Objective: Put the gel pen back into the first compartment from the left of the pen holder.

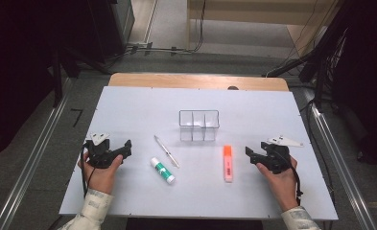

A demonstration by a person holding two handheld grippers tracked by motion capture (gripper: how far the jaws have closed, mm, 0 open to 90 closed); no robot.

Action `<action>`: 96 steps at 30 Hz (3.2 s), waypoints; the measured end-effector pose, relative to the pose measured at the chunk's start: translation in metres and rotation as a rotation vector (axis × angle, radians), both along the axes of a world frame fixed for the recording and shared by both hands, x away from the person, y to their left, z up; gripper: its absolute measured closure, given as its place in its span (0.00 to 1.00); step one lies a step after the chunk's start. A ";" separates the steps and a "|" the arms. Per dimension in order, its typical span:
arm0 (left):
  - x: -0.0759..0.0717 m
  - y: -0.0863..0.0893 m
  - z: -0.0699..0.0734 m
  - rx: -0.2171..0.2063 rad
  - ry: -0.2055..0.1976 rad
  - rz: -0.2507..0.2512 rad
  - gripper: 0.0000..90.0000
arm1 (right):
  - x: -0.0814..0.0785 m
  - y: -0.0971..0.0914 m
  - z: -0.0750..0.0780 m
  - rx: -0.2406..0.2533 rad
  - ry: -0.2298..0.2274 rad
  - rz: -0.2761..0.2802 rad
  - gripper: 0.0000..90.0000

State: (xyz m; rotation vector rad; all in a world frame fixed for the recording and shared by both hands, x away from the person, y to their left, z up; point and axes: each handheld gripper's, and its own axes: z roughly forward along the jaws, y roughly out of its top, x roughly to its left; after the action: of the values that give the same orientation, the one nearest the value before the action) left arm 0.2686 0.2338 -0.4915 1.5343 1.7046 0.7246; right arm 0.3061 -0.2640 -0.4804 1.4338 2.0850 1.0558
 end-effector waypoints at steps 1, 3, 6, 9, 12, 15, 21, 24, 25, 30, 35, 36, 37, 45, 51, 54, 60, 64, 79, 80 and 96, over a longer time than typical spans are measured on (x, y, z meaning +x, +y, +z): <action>0.000 0.000 0.000 0.001 0.000 0.001 0.15 | -0.001 0.004 0.000 -0.001 0.000 0.008 0.33; 0.000 0.001 -0.001 -0.002 -0.003 0.000 0.15 | -0.001 0.006 0.000 -0.005 -0.002 0.011 0.33; 0.001 0.001 -0.001 -0.004 -0.003 0.001 0.15 | -0.002 0.010 0.000 -0.010 -0.006 0.020 0.33; 0.001 0.001 -0.001 -0.002 -0.001 0.002 0.15 | -0.002 0.013 0.001 -0.009 -0.007 0.030 0.33; 0.001 0.002 -0.001 0.002 -0.001 0.009 0.15 | -0.003 0.017 0.001 -0.016 -0.010 0.038 0.33; 0.001 0.003 -0.001 -0.001 -0.003 0.016 0.15 | -0.003 0.020 0.001 -0.017 -0.014 0.048 0.33; 0.001 0.002 -0.001 0.002 0.000 0.010 0.15 | -0.003 0.028 0.001 -0.027 -0.009 0.067 0.34; 0.001 0.002 -0.001 0.002 0.001 0.011 0.15 | -0.002 0.034 0.000 -0.028 -0.009 0.083 0.34; 0.001 0.002 -0.002 0.002 0.002 0.011 0.15 | -0.002 0.034 0.000 -0.028 -0.009 0.083 0.34; 0.002 0.002 -0.002 0.003 0.003 0.011 0.15 | -0.003 0.047 0.000 -0.031 -0.005 0.120 0.35; 0.002 0.002 -0.002 0.002 0.003 0.012 0.15 | -0.003 0.058 0.000 -0.033 -0.010 0.146 0.35; 0.002 0.003 -0.002 0.003 0.003 0.014 0.15 | -0.003 0.060 0.000 -0.031 -0.009 0.150 0.35; 0.002 0.003 -0.002 0.005 0.003 0.015 0.15 | -0.003 0.062 0.001 -0.030 -0.009 0.151 0.35; 0.002 0.003 -0.002 0.004 0.006 0.019 0.15 | -0.003 0.079 0.001 -0.029 -0.011 0.185 0.36; 0.002 0.004 -0.002 0.003 0.005 0.018 0.15 | -0.004 0.095 0.001 -0.028 -0.006 0.216 0.37; 0.002 0.004 -0.002 0.002 0.005 0.018 0.15 | -0.004 0.105 0.002 -0.024 -0.006 0.235 0.37; 0.002 0.004 -0.003 0.000 0.006 0.018 0.15 | -0.005 0.125 0.003 -0.010 0.006 0.275 0.40; 0.002 0.004 -0.003 -0.001 0.006 0.020 0.15 | -0.005 0.139 0.002 -0.010 0.007 0.297 0.41; 0.002 0.005 -0.003 -0.005 0.003 0.020 0.15 | -0.003 0.178 0.001 -0.022 0.001 0.357 0.41; 0.002 0.005 -0.003 -0.006 0.003 0.019 0.15 | -0.003 0.181 0.000 -0.021 0.003 0.359 0.41; 0.002 0.007 -0.003 -0.011 0.002 0.023 0.15 | 0.008 0.216 -0.011 -0.054 0.016 0.382 0.45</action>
State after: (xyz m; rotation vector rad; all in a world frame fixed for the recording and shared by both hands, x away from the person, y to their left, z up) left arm 0.2710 0.2404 -0.4940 1.5108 1.7283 0.7248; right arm 0.3140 -0.0477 -0.4916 1.0439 2.4406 1.1151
